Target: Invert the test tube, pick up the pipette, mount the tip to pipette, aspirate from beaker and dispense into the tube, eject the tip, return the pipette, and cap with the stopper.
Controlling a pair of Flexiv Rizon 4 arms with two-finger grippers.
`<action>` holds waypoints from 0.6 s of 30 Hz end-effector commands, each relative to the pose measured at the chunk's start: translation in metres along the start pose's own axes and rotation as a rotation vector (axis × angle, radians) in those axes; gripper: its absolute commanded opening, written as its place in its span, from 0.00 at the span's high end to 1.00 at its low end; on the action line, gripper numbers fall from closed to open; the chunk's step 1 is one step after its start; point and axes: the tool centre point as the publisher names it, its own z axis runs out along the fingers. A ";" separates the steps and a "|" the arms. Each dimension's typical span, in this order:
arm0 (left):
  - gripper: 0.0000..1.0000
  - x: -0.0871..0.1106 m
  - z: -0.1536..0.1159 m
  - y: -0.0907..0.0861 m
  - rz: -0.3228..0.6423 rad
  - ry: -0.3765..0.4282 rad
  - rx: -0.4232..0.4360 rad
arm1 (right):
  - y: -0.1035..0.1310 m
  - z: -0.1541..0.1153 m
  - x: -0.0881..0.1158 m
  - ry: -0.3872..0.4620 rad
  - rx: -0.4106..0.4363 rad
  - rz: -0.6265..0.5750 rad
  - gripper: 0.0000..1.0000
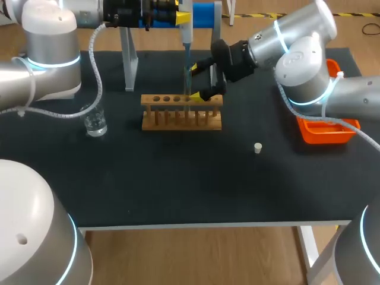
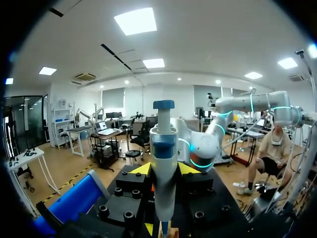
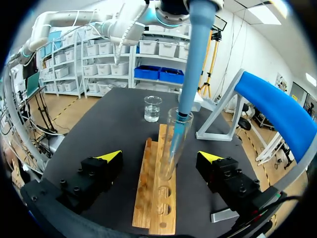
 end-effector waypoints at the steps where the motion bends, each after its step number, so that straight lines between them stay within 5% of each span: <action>1: 1.00 -0.001 0.000 -0.001 0.000 0.004 -0.003 | 0.002 -0.022 0.013 -0.017 0.001 -0.001 0.00; 18: 1.00 -0.001 0.000 -0.001 0.000 0.004 -0.003 | 0.034 -0.130 0.042 -0.109 -0.040 -0.051 0.00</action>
